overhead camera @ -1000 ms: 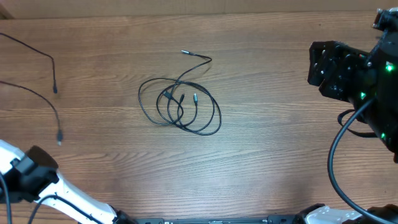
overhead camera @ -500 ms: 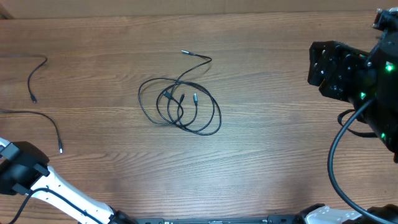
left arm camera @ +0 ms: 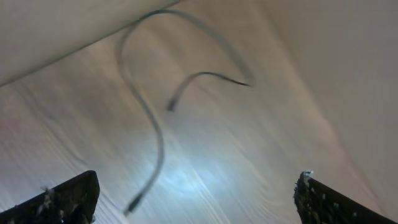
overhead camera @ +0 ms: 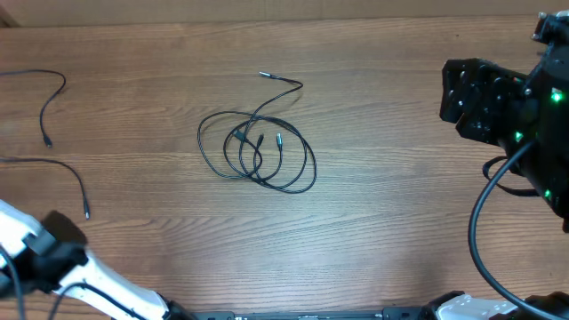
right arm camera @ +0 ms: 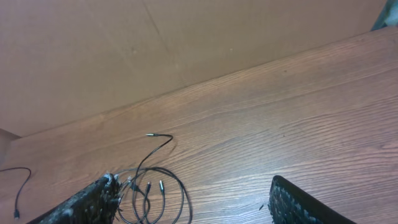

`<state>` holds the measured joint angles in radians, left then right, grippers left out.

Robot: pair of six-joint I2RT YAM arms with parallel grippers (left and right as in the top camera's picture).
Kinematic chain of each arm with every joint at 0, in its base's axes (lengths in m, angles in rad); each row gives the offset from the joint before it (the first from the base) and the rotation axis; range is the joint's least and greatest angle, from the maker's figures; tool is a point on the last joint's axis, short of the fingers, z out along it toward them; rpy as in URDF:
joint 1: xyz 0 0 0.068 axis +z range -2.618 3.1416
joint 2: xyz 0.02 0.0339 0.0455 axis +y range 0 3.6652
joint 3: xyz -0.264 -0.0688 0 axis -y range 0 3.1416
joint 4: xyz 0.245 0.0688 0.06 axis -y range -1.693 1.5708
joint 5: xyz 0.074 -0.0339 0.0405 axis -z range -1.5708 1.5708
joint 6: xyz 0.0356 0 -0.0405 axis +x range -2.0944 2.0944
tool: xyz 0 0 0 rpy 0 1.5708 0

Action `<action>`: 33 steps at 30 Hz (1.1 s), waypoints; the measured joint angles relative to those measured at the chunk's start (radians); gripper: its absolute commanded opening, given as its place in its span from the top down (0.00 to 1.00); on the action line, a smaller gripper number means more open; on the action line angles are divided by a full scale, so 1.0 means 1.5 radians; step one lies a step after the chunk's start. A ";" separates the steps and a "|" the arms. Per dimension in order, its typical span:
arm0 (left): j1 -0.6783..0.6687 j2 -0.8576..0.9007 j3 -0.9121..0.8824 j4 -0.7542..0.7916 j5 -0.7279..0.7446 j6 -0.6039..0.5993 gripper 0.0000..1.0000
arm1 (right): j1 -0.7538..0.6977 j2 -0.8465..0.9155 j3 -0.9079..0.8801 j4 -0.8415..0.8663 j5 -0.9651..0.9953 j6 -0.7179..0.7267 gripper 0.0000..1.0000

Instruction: Untangle cables

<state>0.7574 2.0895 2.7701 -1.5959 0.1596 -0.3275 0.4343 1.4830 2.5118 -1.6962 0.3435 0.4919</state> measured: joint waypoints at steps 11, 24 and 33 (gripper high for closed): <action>-0.302 -0.125 -0.019 -0.059 0.045 0.108 0.04 | 0.000 0.006 0.000 0.000 0.000 -0.008 0.24; -0.505 -0.061 -0.321 0.003 -0.018 0.112 0.00 | 0.000 0.023 -0.026 0.000 -0.005 -0.015 0.22; -0.517 -0.061 -0.627 0.185 -0.019 0.083 0.01 | 0.000 0.024 -0.047 0.000 -0.005 -0.017 0.20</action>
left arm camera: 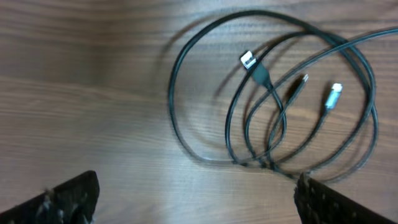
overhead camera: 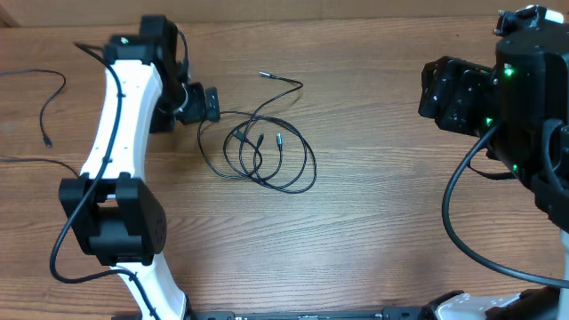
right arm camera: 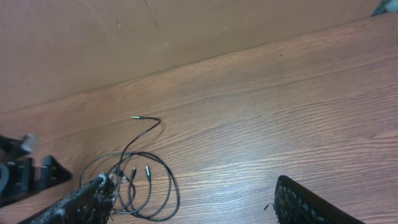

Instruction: Untangle cables

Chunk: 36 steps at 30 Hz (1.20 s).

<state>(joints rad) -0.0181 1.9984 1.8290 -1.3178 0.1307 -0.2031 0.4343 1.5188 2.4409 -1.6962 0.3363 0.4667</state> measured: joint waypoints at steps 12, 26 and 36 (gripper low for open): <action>-0.061 0.001 -0.254 0.282 0.080 -0.047 0.13 | 0.000 0.000 0.000 0.000 0.000 0.000 0.19; -0.079 0.001 -0.320 0.357 0.067 -0.093 0.96 | 0.000 0.000 0.000 0.000 0.000 0.000 0.18; -0.085 -0.018 -0.289 0.341 0.067 -0.076 0.96 | 0.000 0.000 0.000 0.000 0.000 -0.006 0.18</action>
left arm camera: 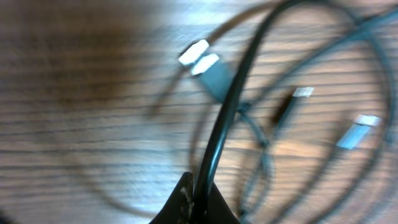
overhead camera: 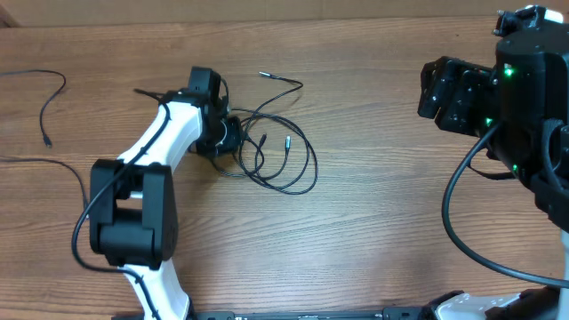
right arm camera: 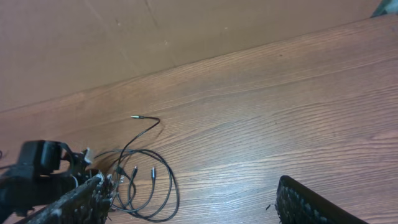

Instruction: Untangle cables

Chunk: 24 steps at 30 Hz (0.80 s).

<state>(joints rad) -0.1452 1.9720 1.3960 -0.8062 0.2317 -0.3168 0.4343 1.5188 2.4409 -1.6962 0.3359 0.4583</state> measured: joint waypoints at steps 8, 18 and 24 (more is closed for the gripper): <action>-0.064 -0.197 0.135 -0.011 0.000 0.040 0.96 | 0.000 0.009 0.000 0.000 -0.006 -0.005 0.18; -0.094 -0.305 0.294 -0.060 0.051 0.090 0.96 | 0.000 0.035 -0.001 0.000 -0.021 -0.005 0.18; -0.094 -0.296 0.397 -0.088 0.071 0.093 0.96 | 0.000 0.035 -0.001 0.000 -0.061 -0.006 0.18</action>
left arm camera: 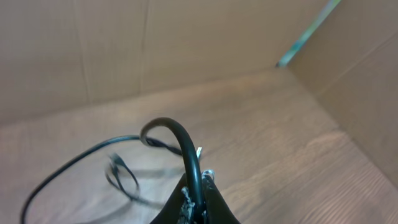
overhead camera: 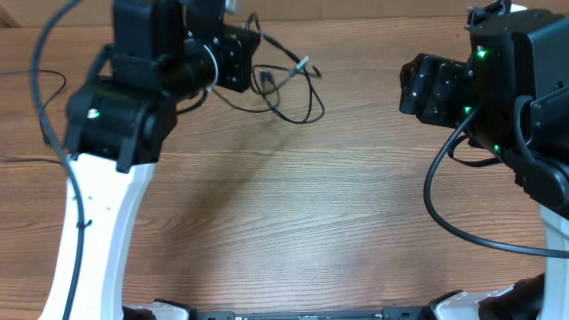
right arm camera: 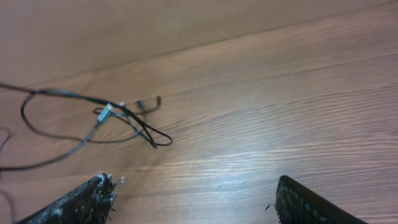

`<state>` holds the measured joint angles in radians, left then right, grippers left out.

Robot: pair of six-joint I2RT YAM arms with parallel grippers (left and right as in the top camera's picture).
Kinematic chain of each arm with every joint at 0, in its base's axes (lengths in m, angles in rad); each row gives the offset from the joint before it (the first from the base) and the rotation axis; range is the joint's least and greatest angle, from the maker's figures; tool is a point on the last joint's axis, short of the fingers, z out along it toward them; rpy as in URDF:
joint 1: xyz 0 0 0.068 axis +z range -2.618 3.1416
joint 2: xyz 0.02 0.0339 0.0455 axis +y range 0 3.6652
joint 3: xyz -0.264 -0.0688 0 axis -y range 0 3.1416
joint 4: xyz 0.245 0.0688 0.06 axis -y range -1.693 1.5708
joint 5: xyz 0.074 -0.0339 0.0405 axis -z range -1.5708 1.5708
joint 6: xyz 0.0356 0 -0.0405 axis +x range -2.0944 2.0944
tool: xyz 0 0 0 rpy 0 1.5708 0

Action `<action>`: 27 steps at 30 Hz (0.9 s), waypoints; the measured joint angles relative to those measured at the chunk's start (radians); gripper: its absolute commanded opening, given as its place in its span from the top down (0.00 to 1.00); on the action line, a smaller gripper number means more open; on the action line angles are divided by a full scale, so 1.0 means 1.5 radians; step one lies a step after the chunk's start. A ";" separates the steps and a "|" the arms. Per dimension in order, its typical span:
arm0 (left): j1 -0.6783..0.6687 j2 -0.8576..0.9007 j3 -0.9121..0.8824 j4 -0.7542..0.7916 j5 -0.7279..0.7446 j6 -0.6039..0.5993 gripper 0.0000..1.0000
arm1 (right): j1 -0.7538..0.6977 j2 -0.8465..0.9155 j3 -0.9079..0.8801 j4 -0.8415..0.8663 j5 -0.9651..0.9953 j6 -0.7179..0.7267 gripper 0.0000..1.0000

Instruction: Untangle cables

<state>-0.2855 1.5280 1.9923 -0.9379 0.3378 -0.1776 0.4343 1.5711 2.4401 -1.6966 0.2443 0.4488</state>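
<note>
My left gripper (left arm camera: 198, 188) is shut on a black cable (left arm camera: 184, 140) that arches up out of its fingers. In the overhead view the left gripper (overhead camera: 252, 55) is raised at the back left, and the tangled cable bundle (overhead camera: 289, 92) hangs from it, trailing to the right with a silver plug (overhead camera: 304, 63). The right wrist view shows the same bundle (right arm camera: 127, 115) lifted over the wood, loops and plugs dangling. My right gripper (right arm camera: 196, 190) stands wide open with nothing in it, off to the right (overhead camera: 413, 84) and apart from the bundle.
Two separate thin cables (overhead camera: 22, 161) lie at the table's far left, partly hidden behind the left arm. Cardboard walls (left arm camera: 93, 50) enclose the back and right of the wooden table (overhead camera: 293, 213).
My left gripper, then low on the table and shut on a cable strand, is now raised at the back with the bundle hanging from it. The right gripper has shifted slightly left.
The bundle first lay coiled at mid-table with my left gripper open at the far left over the loose cables. Then the left gripper hovered open beside the coil. Then it was shut on a strand, and now it holds the bundle up off the table.
</note>
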 measured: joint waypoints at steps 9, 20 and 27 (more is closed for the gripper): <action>0.000 -0.003 0.075 -0.009 0.007 -0.002 0.96 | 0.000 0.043 0.000 0.000 -0.157 -0.064 0.17; 0.017 -0.002 0.075 -0.030 0.008 -0.006 0.96 | 0.000 0.169 -0.008 0.001 -0.266 -0.135 0.09; 0.059 -0.002 0.075 -0.045 0.027 -0.022 0.96 | 0.000 0.188 -0.074 0.022 -0.308 -0.199 0.08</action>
<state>-0.1974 1.5249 2.1052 -1.0046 0.3782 -0.2104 0.4343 1.8530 2.3295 -1.6638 -0.2176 0.1505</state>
